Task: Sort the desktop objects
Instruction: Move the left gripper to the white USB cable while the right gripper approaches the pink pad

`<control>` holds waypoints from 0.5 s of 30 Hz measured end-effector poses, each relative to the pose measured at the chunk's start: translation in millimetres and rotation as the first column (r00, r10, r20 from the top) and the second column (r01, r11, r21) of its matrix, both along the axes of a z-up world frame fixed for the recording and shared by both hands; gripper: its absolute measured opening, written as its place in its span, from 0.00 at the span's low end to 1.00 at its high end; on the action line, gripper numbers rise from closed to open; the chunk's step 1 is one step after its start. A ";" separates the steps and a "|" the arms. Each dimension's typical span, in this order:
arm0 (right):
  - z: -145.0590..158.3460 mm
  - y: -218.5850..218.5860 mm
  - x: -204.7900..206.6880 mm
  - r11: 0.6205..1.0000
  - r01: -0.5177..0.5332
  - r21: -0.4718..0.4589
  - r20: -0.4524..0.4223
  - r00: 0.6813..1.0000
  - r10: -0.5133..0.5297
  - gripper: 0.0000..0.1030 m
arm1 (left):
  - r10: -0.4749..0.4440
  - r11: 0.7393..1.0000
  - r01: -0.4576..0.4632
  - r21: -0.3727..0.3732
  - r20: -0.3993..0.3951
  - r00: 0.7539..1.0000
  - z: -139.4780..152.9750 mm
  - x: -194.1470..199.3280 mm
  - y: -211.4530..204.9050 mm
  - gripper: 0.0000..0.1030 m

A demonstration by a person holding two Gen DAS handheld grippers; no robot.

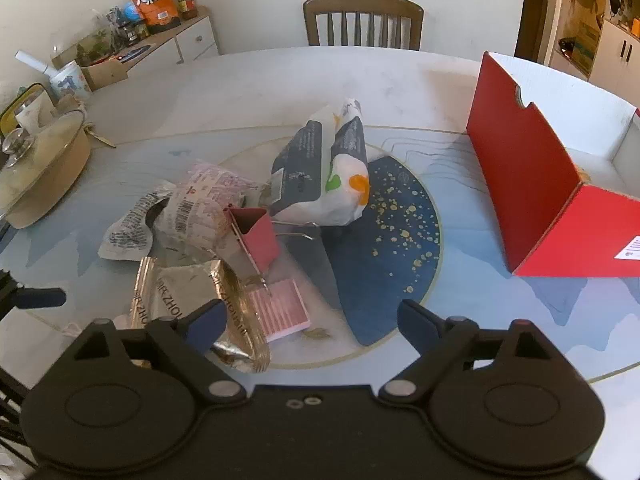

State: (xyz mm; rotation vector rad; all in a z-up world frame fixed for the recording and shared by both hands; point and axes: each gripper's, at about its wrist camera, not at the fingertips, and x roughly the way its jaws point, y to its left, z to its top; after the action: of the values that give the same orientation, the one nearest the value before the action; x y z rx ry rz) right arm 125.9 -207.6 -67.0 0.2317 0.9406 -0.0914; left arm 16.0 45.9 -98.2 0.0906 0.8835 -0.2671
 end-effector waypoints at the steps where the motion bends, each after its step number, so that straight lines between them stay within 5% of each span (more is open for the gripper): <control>1: -2.0 0.2 2.0 1.000 -0.002 0.000 -0.004 1.000 0.002 0.87 | 0.003 1.000 -0.003 0.002 -0.002 1.000 -0.8 -0.5 0.8 0.93; 10: -7.6 -7.6 7.3 1.000 0.019 -0.024 -0.013 1.000 -0.019 0.82 | 0.017 1.000 -0.017 0.016 0.001 1.000 -4.2 -4.0 5.3 0.92; 15: -20.6 -10.8 11.5 0.999 0.020 -0.043 -0.052 0.998 -0.022 0.69 | 0.017 1.000 -0.017 0.026 -0.015 1.000 -8.6 -2.6 6.0 0.83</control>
State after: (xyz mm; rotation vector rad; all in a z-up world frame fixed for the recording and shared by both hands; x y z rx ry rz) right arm 137.4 -218.4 -87.5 0.2009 0.9873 -0.1372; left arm 13.4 52.0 -106.8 0.1051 0.9031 -0.2410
